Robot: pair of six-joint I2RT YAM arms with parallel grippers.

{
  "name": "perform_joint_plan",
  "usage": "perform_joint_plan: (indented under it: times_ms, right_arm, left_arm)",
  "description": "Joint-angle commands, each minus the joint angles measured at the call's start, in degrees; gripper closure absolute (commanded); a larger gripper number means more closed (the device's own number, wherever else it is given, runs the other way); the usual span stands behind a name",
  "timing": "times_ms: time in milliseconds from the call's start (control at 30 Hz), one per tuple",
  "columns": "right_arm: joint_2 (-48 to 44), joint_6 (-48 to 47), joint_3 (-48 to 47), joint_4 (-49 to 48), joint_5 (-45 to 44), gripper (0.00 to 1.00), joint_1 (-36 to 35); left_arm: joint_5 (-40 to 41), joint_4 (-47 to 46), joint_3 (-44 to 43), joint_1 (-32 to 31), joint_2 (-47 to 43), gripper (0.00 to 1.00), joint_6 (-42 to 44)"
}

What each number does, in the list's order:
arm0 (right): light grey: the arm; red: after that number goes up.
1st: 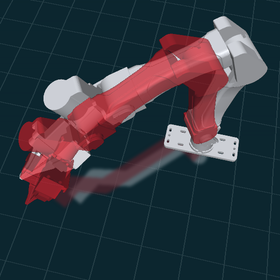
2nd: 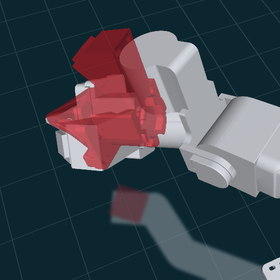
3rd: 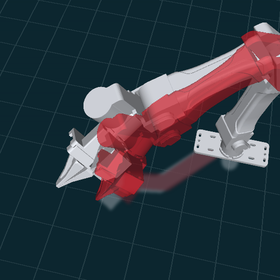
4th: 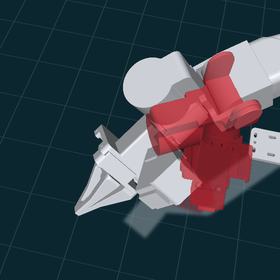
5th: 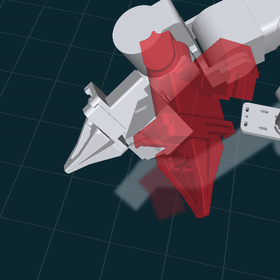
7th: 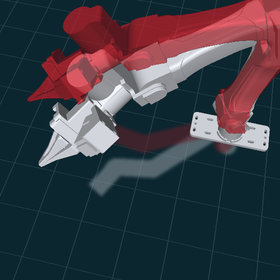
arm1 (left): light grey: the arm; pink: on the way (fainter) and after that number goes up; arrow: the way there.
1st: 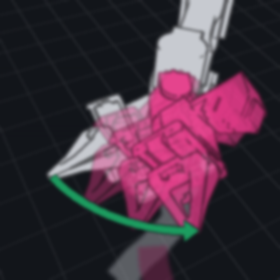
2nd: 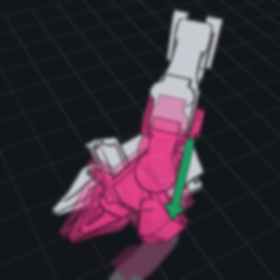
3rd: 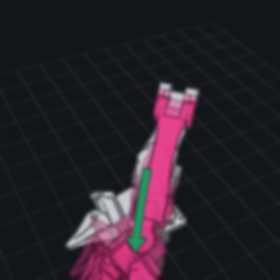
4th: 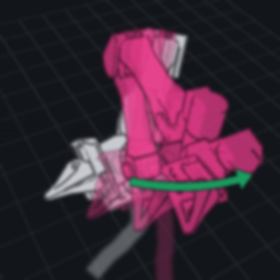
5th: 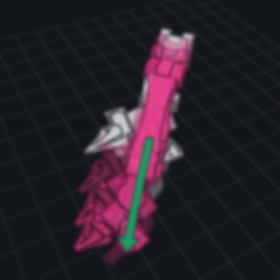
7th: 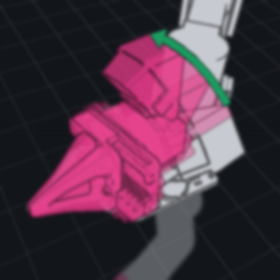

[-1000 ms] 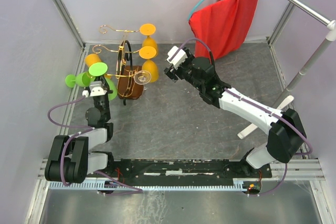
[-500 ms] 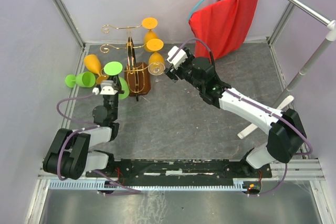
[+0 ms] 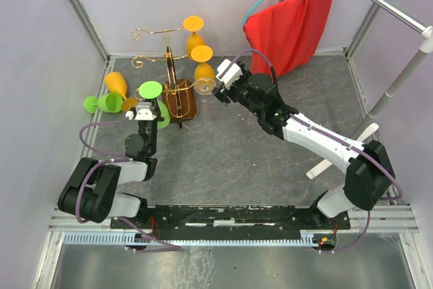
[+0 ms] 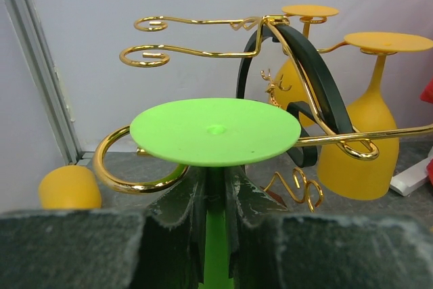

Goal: Place the wine glass upside down on the wine glass rack
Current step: Turn the wine glass upside down at the wine rack.

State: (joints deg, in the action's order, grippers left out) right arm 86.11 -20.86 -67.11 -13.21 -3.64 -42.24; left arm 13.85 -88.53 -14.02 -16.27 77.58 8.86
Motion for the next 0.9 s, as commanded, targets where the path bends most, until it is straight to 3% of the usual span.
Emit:
perform_joint_plan:
  times_ms: [0, 500, 700, 867]
  right_arm:
    - [-1.57, 0.01, -0.05, -2.37, 0.42, 0.17, 0.31]
    - [-2.13, 0.36, 0.73, -2.59, 1.15, 0.16, 0.49]
    - [-1.99, 0.63, 0.79, -2.61, 1.48, 0.16, 0.49]
    - [-2.17, 0.55, 0.89, -2.52, 1.37, 0.16, 0.49]
  left_arm:
    - [3.87, -9.89, -0.05, -0.19, -0.18, 0.88, 4.18]
    - [8.54, -10.5, 0.42, 0.62, -3.07, 0.8, 9.32]
    - [8.62, -10.48, 0.04, 0.61, -3.03, 0.68, 9.01]
    - [10.92, -10.45, -0.44, 0.71, -3.59, 0.67, 10.26]
